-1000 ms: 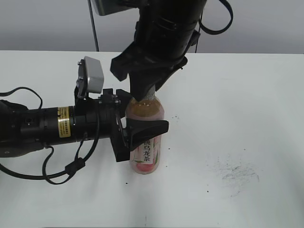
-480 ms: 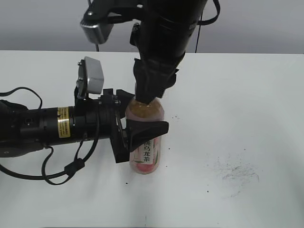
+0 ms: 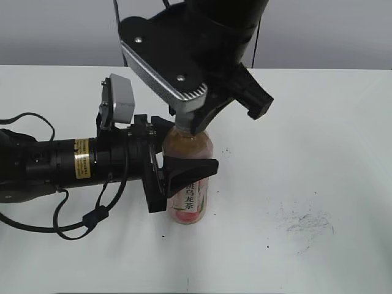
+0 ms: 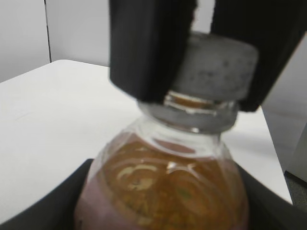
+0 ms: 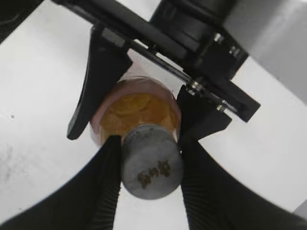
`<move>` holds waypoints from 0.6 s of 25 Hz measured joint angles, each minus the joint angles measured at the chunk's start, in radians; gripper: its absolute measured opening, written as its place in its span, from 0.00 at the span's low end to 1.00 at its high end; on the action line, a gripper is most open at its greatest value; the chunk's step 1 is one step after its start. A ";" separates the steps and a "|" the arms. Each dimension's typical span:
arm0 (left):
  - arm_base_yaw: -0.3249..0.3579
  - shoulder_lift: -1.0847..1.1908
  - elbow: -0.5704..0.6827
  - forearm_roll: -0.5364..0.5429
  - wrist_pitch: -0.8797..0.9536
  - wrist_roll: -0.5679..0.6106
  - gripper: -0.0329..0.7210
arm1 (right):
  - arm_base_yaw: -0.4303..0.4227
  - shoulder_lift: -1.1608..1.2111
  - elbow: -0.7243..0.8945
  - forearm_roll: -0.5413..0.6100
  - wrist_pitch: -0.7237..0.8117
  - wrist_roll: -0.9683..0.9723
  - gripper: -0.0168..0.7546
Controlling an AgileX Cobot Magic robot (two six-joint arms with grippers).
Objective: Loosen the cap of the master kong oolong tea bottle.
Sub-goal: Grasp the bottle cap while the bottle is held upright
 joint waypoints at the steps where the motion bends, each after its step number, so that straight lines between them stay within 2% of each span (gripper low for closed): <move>1: 0.000 0.000 0.000 0.000 0.000 0.000 0.64 | 0.000 0.000 0.000 0.002 0.000 -0.069 0.39; 8: 0.000 0.000 0.000 -0.004 0.001 0.000 0.64 | 0.000 0.000 0.000 0.002 0.000 -0.479 0.39; 15: 0.000 0.000 0.000 -0.009 0.002 -0.004 0.64 | 0.000 0.000 -0.001 -0.009 -0.004 -0.741 0.39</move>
